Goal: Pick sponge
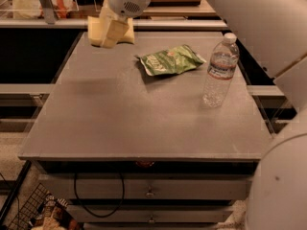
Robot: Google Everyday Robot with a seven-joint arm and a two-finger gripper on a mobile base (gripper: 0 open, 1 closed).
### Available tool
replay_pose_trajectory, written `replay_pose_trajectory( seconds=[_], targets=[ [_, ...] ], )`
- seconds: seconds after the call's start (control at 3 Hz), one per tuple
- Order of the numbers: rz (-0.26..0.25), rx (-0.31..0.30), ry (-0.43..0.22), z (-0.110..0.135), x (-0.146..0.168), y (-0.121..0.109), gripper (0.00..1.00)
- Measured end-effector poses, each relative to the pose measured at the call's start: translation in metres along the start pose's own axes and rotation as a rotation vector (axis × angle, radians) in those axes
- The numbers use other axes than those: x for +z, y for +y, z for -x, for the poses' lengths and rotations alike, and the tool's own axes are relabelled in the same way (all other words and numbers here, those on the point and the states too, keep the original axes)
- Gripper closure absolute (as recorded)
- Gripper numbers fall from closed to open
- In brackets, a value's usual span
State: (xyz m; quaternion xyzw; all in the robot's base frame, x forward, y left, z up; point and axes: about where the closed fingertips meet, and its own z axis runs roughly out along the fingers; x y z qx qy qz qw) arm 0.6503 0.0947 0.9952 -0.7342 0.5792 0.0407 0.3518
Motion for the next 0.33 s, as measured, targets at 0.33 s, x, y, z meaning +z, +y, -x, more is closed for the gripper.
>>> replay_pose_trajectory(
  seconds=[0.33],
  targets=[
    [0.044, 0.008, -0.028, -0.0016, 0.0095, 0.0042, 1.00]
  ],
)
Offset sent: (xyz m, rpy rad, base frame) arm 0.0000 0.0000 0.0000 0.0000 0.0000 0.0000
